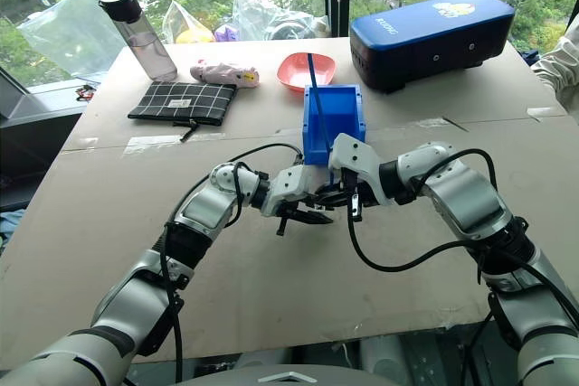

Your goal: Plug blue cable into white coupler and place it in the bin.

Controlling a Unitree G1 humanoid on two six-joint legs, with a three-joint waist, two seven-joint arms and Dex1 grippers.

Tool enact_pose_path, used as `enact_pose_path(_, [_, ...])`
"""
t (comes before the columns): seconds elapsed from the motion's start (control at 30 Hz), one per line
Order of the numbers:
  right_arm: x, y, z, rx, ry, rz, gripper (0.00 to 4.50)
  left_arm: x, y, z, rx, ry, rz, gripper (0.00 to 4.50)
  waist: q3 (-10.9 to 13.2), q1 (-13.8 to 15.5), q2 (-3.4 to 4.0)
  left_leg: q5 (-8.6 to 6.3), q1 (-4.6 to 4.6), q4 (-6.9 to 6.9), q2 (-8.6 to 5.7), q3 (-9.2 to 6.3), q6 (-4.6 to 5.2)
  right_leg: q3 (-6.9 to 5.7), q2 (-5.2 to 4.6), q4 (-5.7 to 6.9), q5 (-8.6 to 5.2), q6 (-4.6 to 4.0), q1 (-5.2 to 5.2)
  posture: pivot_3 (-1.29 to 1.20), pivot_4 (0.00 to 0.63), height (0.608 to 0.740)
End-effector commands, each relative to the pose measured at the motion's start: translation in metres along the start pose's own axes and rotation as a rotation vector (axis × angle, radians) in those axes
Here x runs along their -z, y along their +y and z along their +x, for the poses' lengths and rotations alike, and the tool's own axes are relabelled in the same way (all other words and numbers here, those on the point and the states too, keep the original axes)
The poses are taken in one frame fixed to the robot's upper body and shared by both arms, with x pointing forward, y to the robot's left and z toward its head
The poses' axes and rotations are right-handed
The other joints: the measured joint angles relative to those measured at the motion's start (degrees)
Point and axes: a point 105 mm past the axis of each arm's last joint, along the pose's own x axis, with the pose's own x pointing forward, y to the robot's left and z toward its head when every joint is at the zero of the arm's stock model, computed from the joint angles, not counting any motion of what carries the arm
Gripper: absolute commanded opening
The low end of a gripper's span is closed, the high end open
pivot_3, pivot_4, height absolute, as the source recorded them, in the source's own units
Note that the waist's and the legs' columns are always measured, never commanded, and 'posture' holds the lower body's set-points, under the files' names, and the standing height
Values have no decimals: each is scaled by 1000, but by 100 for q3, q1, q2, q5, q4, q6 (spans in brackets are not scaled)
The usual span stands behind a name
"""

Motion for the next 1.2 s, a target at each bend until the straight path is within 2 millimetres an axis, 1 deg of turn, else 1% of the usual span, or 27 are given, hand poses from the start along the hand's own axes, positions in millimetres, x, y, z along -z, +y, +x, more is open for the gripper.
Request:
enact_pose_path(0.03, [-10, 0, -4, 3, 6, -55, 0, -11, 2, -1, 2, -8, 54, 609, 0, -2, 0, 0, 0, 0, 0, 0, 0, 0, 0, 0, 0, 0, 0, 0, 150, 740])
enact_pose_path(0.5, [-1, -1, 2, -3, 37, -41, 0, -11, 1, 1, 6, -4, 54, 609, 0, -1, 0, 0, -2, 0, 0, -1, 0, -1, 0, -1, 0, 0, -1, 0, 150, 740])
enact_pose_path(0.97, [3, -1, 7, 4, 58, -25, 0, -11, -1, 2, 8, -4, 55, 609, 0, -1, 0, 0, -2, 0, 0, -1, 0, -2, 0, -2, 0, 0, -1, 0, 150, 740])
enact_pose_path(1.2, [4, 0, 17, 10, 77, -12, 0, -11, -1, 4, 12, -7, 56, 609, 0, -2, 0, 0, -2, 0, 0, -2, 0, -1, 0, -2, 0, 0, -2, 0, 150, 740])
